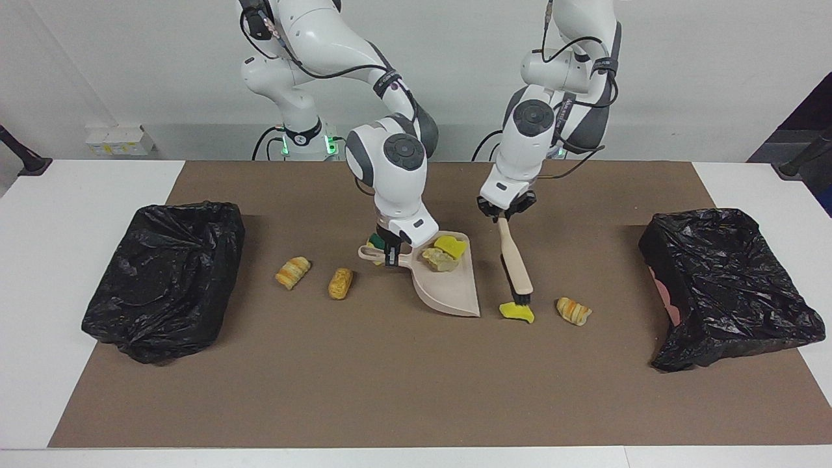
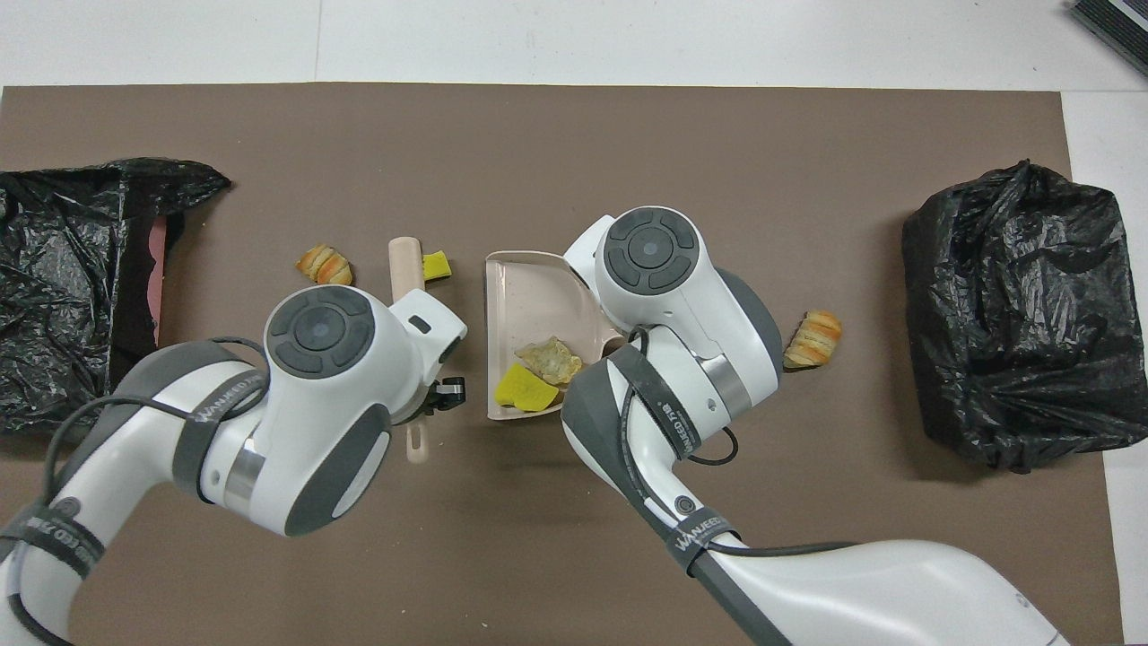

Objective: Sweep and dump trash in bin
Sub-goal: 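Sweep the bread and sponges into the dustpan with the left gripper's brush, then reach the brush to the far bread piece and sweep it into the dustpan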

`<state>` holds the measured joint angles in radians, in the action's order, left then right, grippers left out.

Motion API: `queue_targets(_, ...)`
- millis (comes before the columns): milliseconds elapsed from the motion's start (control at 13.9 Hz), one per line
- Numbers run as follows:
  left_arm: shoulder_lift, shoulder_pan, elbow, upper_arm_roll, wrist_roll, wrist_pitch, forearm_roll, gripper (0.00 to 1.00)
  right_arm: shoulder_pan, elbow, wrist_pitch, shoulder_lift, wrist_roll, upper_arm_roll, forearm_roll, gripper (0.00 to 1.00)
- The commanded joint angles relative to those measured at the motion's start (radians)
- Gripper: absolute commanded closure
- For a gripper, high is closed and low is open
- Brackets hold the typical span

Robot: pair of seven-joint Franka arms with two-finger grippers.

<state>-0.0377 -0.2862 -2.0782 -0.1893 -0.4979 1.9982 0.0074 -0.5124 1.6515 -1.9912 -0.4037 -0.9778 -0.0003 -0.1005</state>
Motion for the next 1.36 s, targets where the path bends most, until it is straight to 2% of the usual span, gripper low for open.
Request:
queue_targets(0,-0.021,0.009,0.033,0.095,0.192,-0.026,0.025,1.0,0.003,0.024,-0.021,0.016,0.008,0.003,-0.015,1.0)
queue_targets(216,-0.053,0.01,0.069,0.229,0.431,-0.027,0.025,1.0,-0.001,0.024,0.005,0.02,0.069,0.003,-0.015,1.0)
queue_targets(359,-0.073,0.01,0.084,0.296,0.502,-0.027,0.032,1.0,-0.015,0.025,0.012,0.023,0.113,0.002,-0.016,1.0)
queue_targets(503,-0.115,0.015,0.101,0.321,0.535,-0.016,0.036,1.0,-0.015,0.025,0.012,0.023,0.114,0.003,-0.016,1.0)
queue_targets(718,-0.131,0.064,0.112,0.327,0.588,-0.013,0.036,1.0,-0.014,0.027,0.014,0.023,0.114,0.003,-0.016,1.0)
queue_targets(1006,-0.159,0.062,0.116,0.326,0.588,-0.006,0.036,1.0,-0.012,0.028,0.012,0.023,0.114,0.003,-0.016,1.0)
queue_targets(1293,-0.151,-0.008,0.09,0.314,0.588,-0.012,0.036,1.0,-0.009,0.028,0.008,0.023,0.114,0.003,-0.016,1.0)
